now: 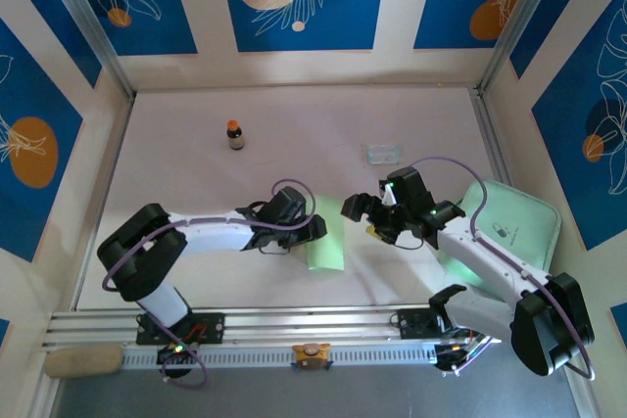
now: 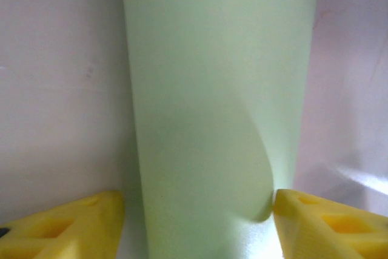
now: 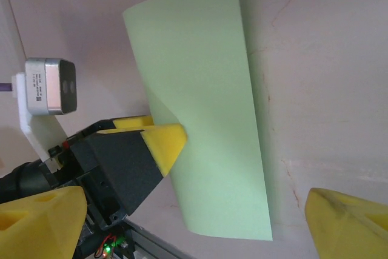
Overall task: Fold a paper plane with a square sheet of paper (pick it up from the middle)
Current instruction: First fold the square sheet of paper in half at the center of the table.
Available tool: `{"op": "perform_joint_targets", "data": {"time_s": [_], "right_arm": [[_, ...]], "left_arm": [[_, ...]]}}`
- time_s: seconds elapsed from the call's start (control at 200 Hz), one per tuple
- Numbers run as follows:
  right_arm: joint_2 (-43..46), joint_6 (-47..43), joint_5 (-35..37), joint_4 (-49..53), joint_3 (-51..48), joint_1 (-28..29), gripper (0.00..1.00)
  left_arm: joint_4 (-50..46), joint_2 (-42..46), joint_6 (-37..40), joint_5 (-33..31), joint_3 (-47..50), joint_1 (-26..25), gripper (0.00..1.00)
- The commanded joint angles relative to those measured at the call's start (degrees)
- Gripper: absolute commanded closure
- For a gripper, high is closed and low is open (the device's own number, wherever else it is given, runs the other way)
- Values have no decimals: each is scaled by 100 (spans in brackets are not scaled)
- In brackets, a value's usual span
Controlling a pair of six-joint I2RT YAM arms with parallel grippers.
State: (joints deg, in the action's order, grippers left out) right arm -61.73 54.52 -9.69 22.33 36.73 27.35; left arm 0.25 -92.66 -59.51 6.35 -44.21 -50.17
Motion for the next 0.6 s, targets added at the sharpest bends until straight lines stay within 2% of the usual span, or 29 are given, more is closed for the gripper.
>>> {"op": "perform_joint_targets", "data": {"time_s": [0.0, 0.275, 0.595], "right_arm": [[-4, 81, -121, 55, -60, -28, 7], [-151, 88, -275, -149, -109, -19, 9], [-637, 55, -735, -671, -156, 32, 32]], "left_arm": [[-848, 7, 537, -399, -234, -24, 29], [-1389, 1, 765, -837, -432, 7, 35], [-1367, -52, 522, -1024, -386, 79, 35]]}}
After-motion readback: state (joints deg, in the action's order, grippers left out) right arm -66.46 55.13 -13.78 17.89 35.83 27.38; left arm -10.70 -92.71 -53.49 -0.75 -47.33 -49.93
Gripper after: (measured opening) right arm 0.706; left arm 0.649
